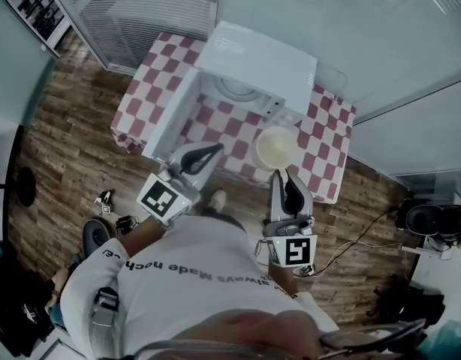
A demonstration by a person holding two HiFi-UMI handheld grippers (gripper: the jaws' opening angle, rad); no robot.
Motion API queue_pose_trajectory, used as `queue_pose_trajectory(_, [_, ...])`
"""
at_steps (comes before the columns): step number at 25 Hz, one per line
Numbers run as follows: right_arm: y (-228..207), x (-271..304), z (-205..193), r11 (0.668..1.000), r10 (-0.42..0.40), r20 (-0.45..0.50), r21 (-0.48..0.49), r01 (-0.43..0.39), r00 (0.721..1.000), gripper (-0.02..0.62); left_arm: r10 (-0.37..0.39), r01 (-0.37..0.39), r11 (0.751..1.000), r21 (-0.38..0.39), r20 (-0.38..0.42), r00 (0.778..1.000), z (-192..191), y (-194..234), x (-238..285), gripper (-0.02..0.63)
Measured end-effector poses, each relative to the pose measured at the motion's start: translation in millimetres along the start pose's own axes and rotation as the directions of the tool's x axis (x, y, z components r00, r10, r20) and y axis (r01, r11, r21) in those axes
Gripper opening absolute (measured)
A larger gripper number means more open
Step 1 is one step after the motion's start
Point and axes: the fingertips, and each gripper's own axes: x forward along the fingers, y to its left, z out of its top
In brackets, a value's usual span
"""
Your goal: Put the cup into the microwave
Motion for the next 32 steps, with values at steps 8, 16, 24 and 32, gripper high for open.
queue_pose_trajectory(8, [-46, 11, -10, 1.000, 0.014, 0.010, 0.026, -0.014, 1.000, 0.038, 0.016, -0.016, 1.000, 0.006, 0.000, 1.000, -5, 3, 52, 0.003])
queue_pose_trajectory(16, [-69, 16, -23, 1.000, 0.028, -0.004, 0.013, -0.027, 1.000, 0.038, 0.042, -0.042, 0.999, 0.007, -0.005, 0.999, -16, 13, 72, 0.003])
queue_pose_trajectory(24, [-71, 24, -26, 0.999, 0.024, -0.005, 0.021, -0.024, 1.000, 0.038, 0.048, -0.048, 0.999, -0.002, 0.007, 0.999, -15, 24, 75, 0.004])
queue_pose_trajectory(32, [-59, 50, -19, 1.000, 0.022, 0.006, 0.019, -0.022, 1.000, 0.038, 0.036, -0.036, 0.999, 0.012, 0.013, 0.999, -5, 48, 69, 0.003])
